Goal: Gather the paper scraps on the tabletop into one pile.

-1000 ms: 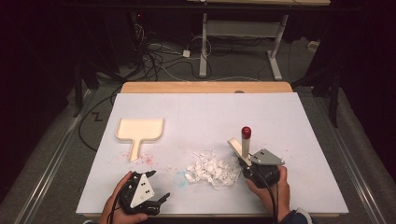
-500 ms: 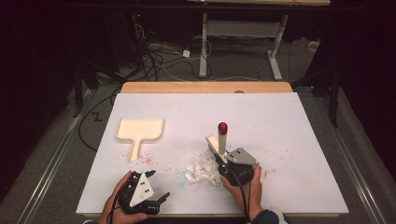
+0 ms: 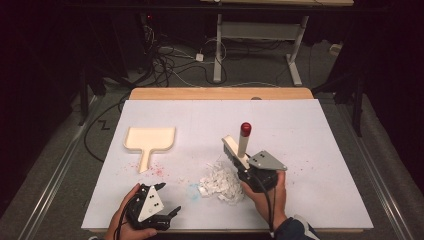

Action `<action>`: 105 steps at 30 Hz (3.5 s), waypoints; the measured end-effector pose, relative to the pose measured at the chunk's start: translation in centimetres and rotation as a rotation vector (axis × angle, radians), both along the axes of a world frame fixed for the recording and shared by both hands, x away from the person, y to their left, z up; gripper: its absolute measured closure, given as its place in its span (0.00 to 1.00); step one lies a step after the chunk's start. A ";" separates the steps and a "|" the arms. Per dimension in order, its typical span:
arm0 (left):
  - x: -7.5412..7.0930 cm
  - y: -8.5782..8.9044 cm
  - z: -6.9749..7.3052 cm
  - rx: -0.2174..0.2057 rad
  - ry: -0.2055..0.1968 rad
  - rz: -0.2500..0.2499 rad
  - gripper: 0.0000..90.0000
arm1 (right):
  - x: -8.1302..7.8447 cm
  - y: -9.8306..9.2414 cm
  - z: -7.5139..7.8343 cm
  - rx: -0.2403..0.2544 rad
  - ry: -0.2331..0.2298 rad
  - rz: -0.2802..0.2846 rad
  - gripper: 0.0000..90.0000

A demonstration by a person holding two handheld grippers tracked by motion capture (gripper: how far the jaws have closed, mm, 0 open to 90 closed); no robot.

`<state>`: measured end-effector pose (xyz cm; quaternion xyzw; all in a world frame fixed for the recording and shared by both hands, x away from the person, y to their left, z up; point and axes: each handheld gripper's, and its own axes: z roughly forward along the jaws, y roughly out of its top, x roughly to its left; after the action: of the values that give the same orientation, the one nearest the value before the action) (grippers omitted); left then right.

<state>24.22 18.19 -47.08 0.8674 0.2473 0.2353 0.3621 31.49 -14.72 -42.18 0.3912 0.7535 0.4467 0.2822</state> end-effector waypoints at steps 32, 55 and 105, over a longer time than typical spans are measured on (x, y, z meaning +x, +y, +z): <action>0.0 -0.5 -0.2 0.030 0.010 -0.021 0.19 | -6.5 -5.4 -0.7 -0.159 0.205 0.394 0.75; -0.2 -0.3 -0.1 0.031 0.002 -0.015 0.19 | -7.1 -5.5 2.5 -0.091 0.079 0.502 0.75; 0.1 -0.4 -0.3 0.035 0.014 -0.007 0.19 | -2.2 -5.1 1.3 -0.045 -0.006 0.376 0.75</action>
<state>24.29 17.79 -47.38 0.8761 0.2425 0.2321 0.3462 29.29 -19.79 -40.86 0.2358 0.8223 0.4758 0.2046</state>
